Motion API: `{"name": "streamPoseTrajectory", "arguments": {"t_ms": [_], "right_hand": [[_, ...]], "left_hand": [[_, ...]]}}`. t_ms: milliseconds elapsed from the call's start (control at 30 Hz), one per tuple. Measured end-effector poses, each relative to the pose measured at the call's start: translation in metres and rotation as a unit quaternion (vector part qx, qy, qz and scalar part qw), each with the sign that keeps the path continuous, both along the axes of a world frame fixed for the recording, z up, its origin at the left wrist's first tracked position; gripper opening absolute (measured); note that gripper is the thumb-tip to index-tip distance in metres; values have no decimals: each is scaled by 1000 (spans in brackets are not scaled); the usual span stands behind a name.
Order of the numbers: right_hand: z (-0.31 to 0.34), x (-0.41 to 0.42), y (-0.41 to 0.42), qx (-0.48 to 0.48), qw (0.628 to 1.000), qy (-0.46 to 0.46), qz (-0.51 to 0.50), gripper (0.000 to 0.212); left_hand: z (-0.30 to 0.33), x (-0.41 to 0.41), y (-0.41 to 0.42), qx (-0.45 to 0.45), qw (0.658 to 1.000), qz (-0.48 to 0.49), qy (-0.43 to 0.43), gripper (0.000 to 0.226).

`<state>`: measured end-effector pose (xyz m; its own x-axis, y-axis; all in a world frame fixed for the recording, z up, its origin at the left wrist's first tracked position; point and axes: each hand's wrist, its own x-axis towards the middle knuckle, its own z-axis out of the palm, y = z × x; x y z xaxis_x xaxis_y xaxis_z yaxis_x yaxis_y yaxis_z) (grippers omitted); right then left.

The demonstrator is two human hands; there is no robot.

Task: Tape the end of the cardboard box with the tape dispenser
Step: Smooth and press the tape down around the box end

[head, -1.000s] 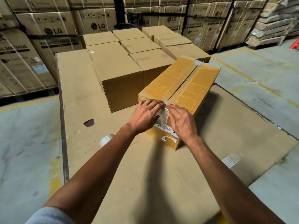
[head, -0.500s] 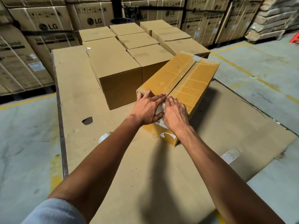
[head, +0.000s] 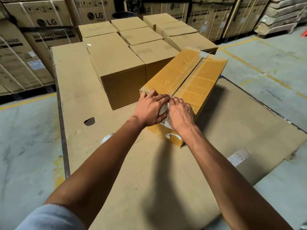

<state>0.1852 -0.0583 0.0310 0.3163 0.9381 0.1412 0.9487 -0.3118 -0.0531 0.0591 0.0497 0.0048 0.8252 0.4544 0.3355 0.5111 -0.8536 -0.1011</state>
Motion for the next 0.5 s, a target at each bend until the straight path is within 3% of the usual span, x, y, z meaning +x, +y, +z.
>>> {"name": "streamPoseTrajectory", "arguments": {"t_ms": [167,333,500], "right_hand": [[2,-4,7,-26,999,12,-25,78],[-15,10,-16,77,996,33,36,69],[-14,8,-20,60,996,37,46,76]], "left_hand": [[9,6,-3,-25,999,29,33,83],[-3,-15,0,-71,997,-38,-19,75],[-14,-20,-1,-50,998,-32,-33,60]]}}
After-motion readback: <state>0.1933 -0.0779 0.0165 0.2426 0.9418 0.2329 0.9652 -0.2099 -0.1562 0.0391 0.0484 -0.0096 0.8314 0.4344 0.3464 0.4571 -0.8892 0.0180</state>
